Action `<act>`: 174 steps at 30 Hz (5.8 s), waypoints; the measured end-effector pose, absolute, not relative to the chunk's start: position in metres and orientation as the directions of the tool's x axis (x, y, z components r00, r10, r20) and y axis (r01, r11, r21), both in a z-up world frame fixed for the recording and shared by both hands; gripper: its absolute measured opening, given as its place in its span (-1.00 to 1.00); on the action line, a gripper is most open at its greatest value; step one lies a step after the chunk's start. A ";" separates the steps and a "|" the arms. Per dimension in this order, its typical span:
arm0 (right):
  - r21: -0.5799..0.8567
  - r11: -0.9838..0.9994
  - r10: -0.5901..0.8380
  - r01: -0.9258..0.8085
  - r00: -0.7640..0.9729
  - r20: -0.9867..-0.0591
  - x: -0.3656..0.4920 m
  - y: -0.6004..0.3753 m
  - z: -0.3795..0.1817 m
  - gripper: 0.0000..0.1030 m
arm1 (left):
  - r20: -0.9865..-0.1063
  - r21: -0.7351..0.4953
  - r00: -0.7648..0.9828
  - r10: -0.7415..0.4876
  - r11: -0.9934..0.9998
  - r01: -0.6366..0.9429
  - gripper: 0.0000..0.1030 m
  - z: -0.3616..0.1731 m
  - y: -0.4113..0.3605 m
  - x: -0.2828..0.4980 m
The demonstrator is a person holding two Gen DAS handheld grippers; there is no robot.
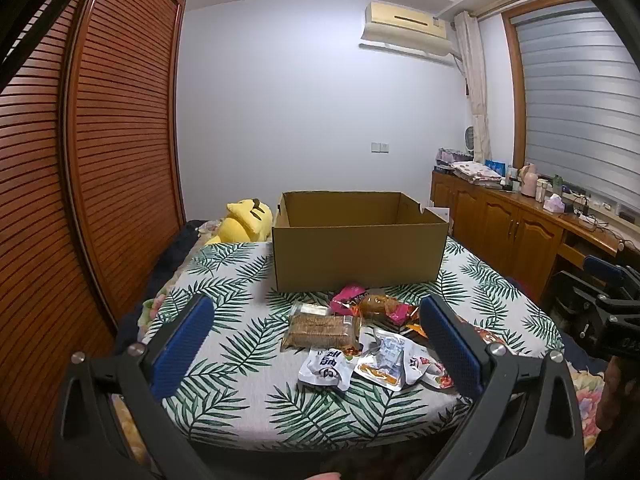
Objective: Organize snacks
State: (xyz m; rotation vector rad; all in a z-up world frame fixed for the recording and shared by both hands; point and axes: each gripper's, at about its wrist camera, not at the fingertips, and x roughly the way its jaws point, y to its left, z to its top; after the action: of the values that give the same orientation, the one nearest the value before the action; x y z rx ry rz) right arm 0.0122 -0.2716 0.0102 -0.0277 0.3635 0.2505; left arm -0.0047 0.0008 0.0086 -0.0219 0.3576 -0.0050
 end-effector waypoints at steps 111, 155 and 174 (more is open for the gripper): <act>0.063 0.888 0.293 -0.455 0.454 -0.842 0.226 -0.286 -0.106 0.06 | -0.686 -0.225 0.677 -0.267 0.963 0.151 -0.45 -0.113 0.044 0.118; -0.030 0.868 0.229 -0.495 0.453 -0.861 0.233 -0.262 -0.097 -0.31 | -0.637 -0.216 0.717 -0.284 0.958 0.189 -0.71 -0.101 0.036 0.104; -0.036 0.840 0.298 -0.542 0.516 -0.803 0.203 -0.254 -0.048 -0.28 | -0.547 -0.202 0.787 -0.285 0.957 0.206 -0.77 -0.057 0.033 0.088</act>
State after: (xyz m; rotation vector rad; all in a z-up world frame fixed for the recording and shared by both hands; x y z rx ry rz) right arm 0.2031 -0.2537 -0.0478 -0.2996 0.8960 0.5134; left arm 0.0885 0.0332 -0.0570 -0.1346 0.6095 -0.2658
